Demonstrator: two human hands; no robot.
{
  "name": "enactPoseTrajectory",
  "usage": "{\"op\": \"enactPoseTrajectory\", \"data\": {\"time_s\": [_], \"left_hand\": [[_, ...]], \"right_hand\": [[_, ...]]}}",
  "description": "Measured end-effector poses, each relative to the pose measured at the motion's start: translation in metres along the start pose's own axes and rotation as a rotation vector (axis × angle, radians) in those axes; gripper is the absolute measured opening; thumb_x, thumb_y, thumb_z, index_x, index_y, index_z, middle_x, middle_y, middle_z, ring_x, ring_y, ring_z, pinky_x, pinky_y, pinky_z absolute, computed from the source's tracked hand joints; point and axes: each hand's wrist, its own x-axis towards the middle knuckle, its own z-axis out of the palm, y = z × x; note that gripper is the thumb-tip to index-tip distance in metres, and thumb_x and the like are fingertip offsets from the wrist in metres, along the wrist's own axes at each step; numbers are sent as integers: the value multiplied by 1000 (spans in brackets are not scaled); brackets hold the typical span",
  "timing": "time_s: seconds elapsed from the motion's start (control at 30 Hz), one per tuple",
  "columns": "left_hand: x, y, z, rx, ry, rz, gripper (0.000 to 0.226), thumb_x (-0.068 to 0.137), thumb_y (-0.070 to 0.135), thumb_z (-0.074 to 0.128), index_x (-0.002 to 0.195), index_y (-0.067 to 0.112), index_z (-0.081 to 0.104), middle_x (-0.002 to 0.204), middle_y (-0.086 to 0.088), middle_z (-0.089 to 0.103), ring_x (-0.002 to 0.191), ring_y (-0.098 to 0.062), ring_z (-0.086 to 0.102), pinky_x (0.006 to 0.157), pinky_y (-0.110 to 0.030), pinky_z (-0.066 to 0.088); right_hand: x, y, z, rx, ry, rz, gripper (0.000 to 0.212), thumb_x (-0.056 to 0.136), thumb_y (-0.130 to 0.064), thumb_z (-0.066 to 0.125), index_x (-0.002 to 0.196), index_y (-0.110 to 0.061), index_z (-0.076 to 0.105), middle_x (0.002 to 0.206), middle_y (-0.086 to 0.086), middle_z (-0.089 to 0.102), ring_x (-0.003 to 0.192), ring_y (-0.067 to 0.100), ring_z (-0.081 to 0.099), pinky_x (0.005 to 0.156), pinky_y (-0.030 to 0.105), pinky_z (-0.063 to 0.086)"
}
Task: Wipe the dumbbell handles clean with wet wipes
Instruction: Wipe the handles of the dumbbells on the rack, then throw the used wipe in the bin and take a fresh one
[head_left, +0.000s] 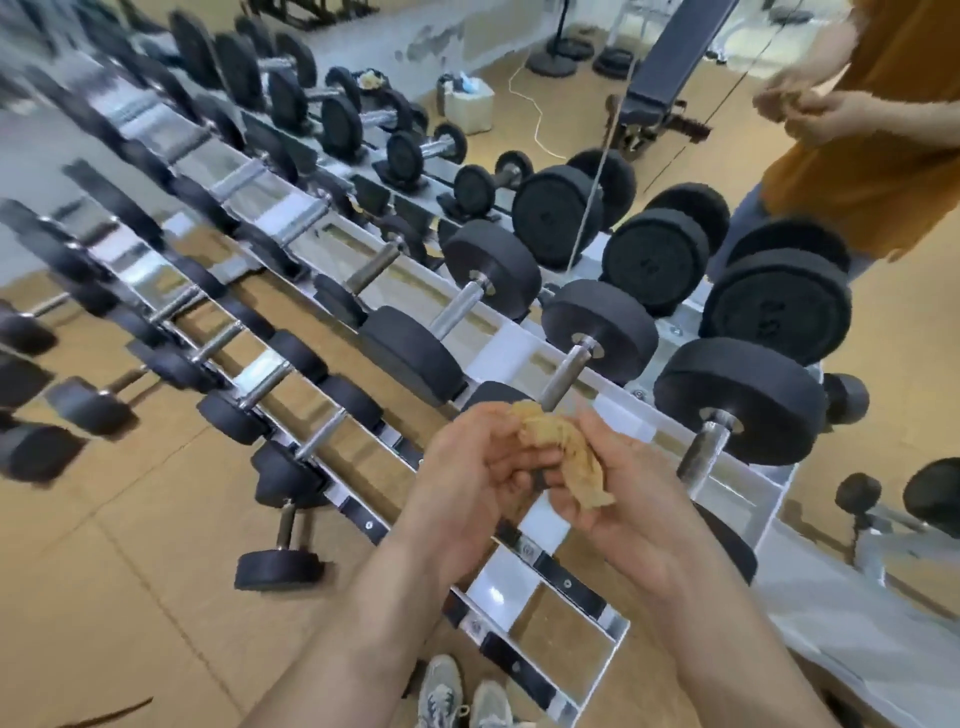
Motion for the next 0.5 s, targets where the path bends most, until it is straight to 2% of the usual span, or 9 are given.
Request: {"op": "enactPoseTrajectory", "data": {"time_s": [0.07,0.13,0.17,0.2,0.27,0.3,0.37,0.43,0.5], "left_hand": [[-17,6,-19,-42,67,61,22,92,11,47,84,11,68,82,-9,72,65,-15,65,59,-23,43],[-33,12,-41,-80,159,106,29,88,11,47,73,16,71,79,-6,72,64,-14,62,53,-18,41],[-42,18,-52,-124,205,119,29,85,11,49,68,18,72,79,-6,72,65,-14,62,50,-17,41],[-49,21,-65,-177,245,132,23,80,12,53,68,18,72,82,-7,72,68,-16,62,49,-17,42],[-63,31,-91,-304,306,178,12,68,17,60,75,14,69,87,-11,69,73,-20,60,48,-18,44],[-71,38,-103,-356,327,203,15,65,18,61,78,12,66,85,-11,66,71,-19,59,48,-17,43],[-84,48,-130,-394,378,244,7,67,14,58,73,12,62,75,-7,61,59,-14,57,46,-17,38],[-99,59,-158,-381,448,287,14,80,6,49,71,14,55,67,-2,60,50,-9,52,44,-15,34],[-112,71,-194,-351,550,342,20,89,0,41,76,14,47,62,1,60,46,-6,50,40,-14,32]], "right_hand": [[3,9,13,-304,-90,-29,34,96,-33,52,92,-8,74,75,3,71,63,11,61,60,21,48],[5,20,32,-642,-138,-128,22,89,-31,64,89,-14,78,83,5,75,77,18,66,75,27,51],[8,26,41,-730,-148,-163,21,86,-32,68,88,-13,77,84,11,74,79,20,67,77,30,51],[11,33,52,-769,-157,-181,32,83,-37,72,89,-6,74,86,20,71,77,23,64,74,34,50],[18,45,78,-733,-199,-166,57,78,-46,75,95,8,64,91,29,66,78,32,62,75,41,51],[22,52,94,-636,-226,-146,49,81,-39,73,97,7,65,98,29,67,85,38,65,79,45,54],[31,65,128,-412,-283,-53,20,90,-17,63,100,-3,71,99,18,72,88,29,68,72,36,56],[39,82,166,-273,-377,84,27,86,-14,59,111,-5,66,103,14,71,88,22,67,66,29,52],[49,105,203,-204,-465,191,35,85,-13,59,120,-13,59,111,15,69,93,26,65,69,35,52]]}}
